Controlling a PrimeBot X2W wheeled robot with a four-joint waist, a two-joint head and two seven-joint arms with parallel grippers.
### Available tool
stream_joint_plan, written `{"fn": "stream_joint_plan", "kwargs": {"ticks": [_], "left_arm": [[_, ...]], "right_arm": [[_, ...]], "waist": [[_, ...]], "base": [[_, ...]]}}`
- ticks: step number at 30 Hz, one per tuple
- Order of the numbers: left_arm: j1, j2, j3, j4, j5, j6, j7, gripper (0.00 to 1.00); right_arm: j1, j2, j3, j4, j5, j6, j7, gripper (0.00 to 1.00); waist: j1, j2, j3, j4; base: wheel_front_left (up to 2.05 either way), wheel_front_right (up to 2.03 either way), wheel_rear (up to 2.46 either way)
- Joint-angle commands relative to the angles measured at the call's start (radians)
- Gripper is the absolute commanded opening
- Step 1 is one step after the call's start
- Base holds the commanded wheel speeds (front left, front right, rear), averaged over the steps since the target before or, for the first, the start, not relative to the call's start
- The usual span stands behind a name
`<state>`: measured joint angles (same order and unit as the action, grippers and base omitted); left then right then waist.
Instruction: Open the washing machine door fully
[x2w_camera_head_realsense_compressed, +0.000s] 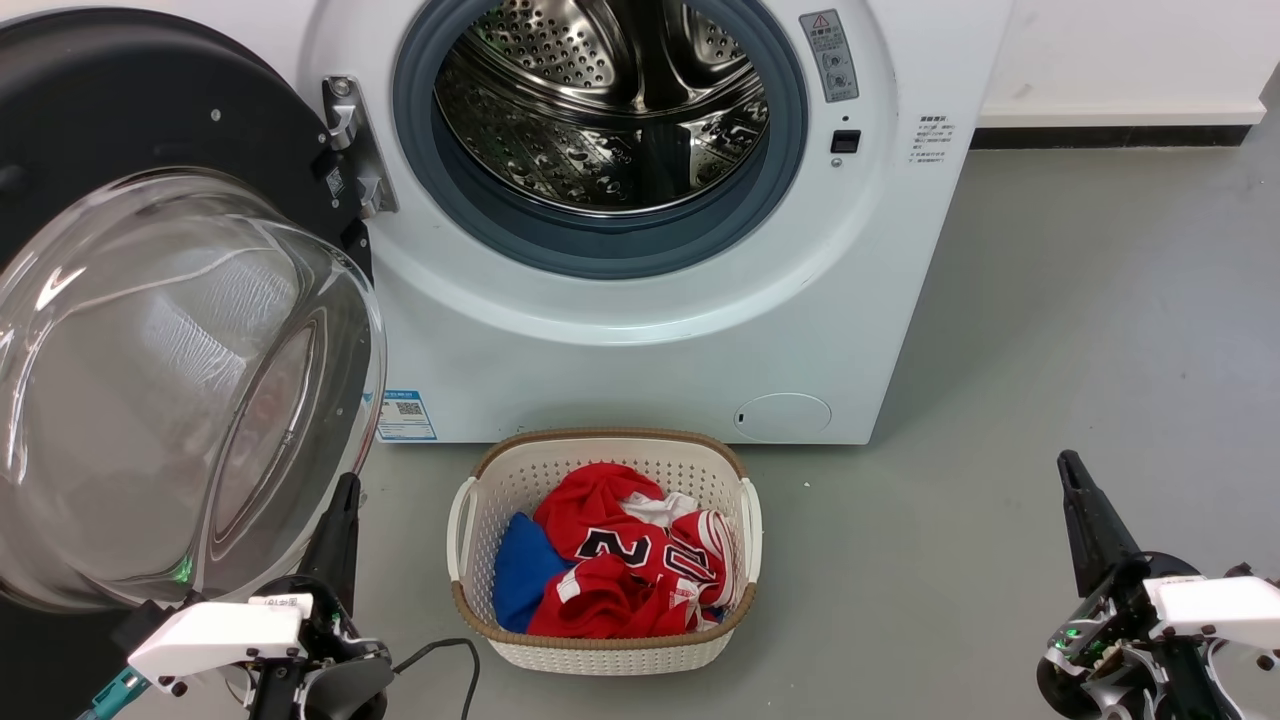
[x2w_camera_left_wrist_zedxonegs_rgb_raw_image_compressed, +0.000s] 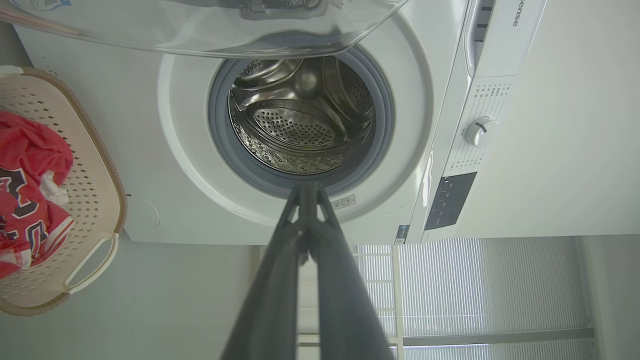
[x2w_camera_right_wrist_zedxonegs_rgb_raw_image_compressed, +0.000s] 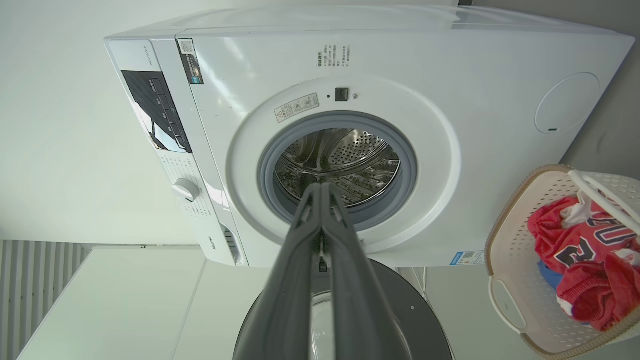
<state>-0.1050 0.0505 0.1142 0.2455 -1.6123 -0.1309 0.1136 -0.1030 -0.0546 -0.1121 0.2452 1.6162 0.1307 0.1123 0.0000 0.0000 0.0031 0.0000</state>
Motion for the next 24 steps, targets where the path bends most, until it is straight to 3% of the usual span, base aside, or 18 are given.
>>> {"fn": "stream_joint_plan", "kwargs": {"ticks": [1, 24], "left_arm": [[-0.008, -0.003, 0.003, 0.0, -0.001, -0.002, 0.004, 0.0], [-0.008, -0.003, 0.003, 0.0, -0.001, -0.002, 0.004, 0.0]], "right_arm": [[-0.011, 0.005, -0.001, 0.001, -0.003, 0.0, 0.002, 0.0], [-0.011, 0.005, -0.002, 0.001, -0.004, 0.0, 0.002, 0.0]], "waist": [[0.0, 0.0, 0.0, 0.0], [0.0, 0.0, 0.0, 0.0]], "base": [[0.0, 0.0, 0.0], [0.0, 0.0, 0.0]]}}
